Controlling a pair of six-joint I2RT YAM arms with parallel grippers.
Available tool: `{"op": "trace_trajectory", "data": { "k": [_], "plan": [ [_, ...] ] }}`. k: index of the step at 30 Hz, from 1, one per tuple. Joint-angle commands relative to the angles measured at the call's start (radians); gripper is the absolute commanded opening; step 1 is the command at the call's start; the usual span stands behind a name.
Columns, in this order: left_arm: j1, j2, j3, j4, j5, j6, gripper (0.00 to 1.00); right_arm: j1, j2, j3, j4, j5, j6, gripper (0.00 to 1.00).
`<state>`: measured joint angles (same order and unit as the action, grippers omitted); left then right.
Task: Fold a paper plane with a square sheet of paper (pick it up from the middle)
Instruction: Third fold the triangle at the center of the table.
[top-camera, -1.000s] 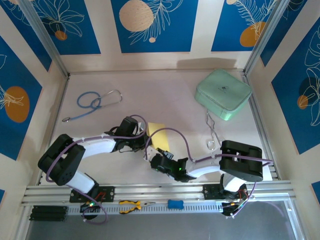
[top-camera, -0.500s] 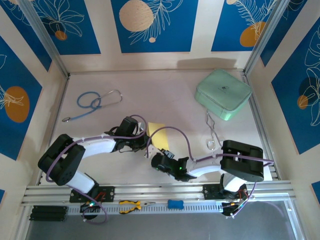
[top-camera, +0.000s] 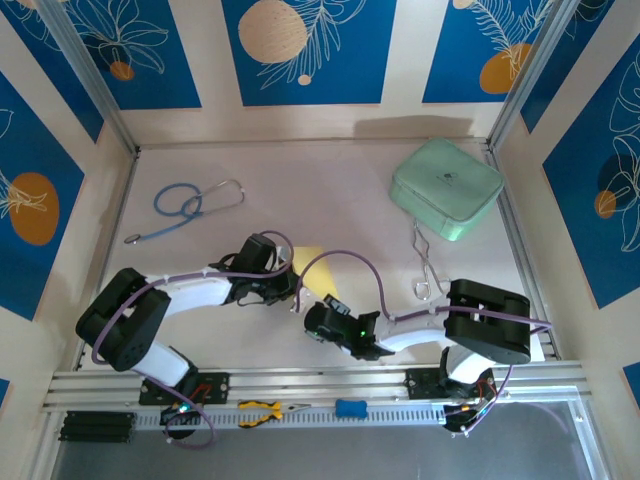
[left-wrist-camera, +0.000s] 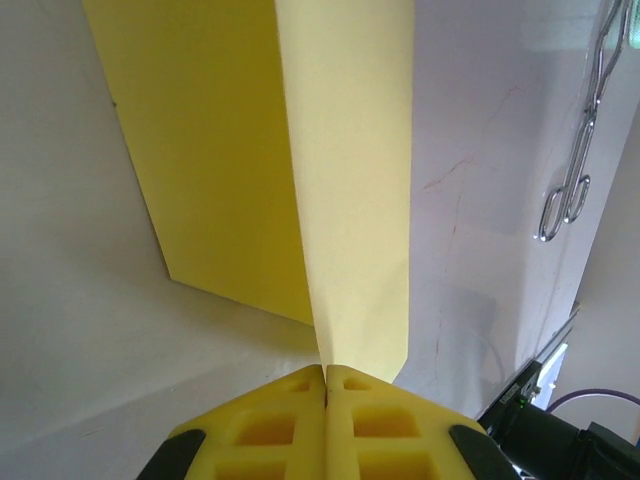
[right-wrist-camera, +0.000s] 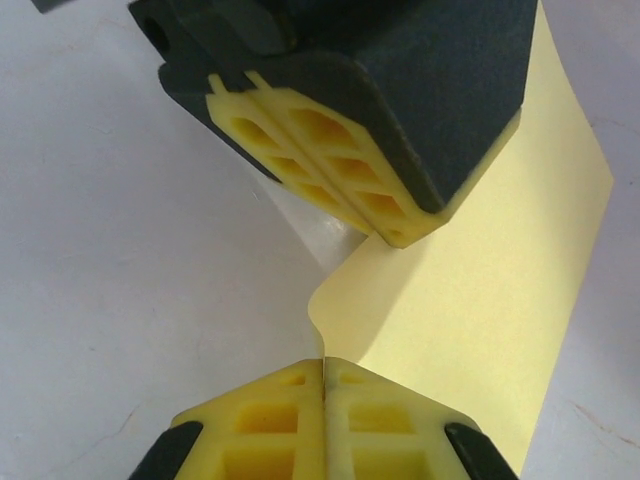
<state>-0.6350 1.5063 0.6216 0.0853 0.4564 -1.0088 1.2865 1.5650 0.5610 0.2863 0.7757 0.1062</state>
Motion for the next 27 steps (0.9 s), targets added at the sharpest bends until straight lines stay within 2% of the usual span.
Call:
{"op": "trace_trajectory", "data": {
  "k": [1, 3, 6, 8, 10, 13, 16, 22, 27],
  "plan": [
    [0.009, -0.026, 0.014, -0.055, -0.04, 0.036, 0.17, -0.011, -0.031, 0.01, -0.033, -0.041, 0.041, 0.05],
    [0.016, -0.049, 0.027, -0.105, -0.066, 0.059, 0.28, -0.021, -0.041, 0.012, -0.044, -0.083, 0.06, 0.04],
    [0.03, -0.093, 0.055, -0.195, -0.112, 0.102, 0.47, -0.053, -0.066, 0.003, -0.049, -0.215, 0.103, 0.04],
    [0.049, -0.118, 0.078, -0.244, -0.123, 0.12, 0.51, -0.084, -0.084, 0.005, -0.067, -0.319, 0.149, 0.04],
    [0.076, -0.132, 0.095, -0.239, -0.089, 0.121, 0.52, -0.118, -0.096, 0.006, -0.079, -0.427, 0.188, 0.04],
    [0.103, -0.117, 0.143, -0.253, -0.053, 0.147, 0.52, -0.166, -0.118, 0.003, -0.073, -0.571, 0.235, 0.03],
    [0.119, -0.057, 0.204, -0.256, -0.007, 0.177, 0.48, -0.207, -0.133, -0.002, -0.067, -0.658, 0.272, 0.03],
    [0.12, 0.11, 0.347, -0.252, 0.088, 0.236, 0.32, -0.281, -0.121, 0.004, -0.05, -0.774, 0.36, 0.03],
    [0.119, 0.233, 0.435, -0.264, 0.139, 0.285, 0.25, -0.319, -0.093, 0.015, -0.031, -0.827, 0.403, 0.03]
  ]
}}
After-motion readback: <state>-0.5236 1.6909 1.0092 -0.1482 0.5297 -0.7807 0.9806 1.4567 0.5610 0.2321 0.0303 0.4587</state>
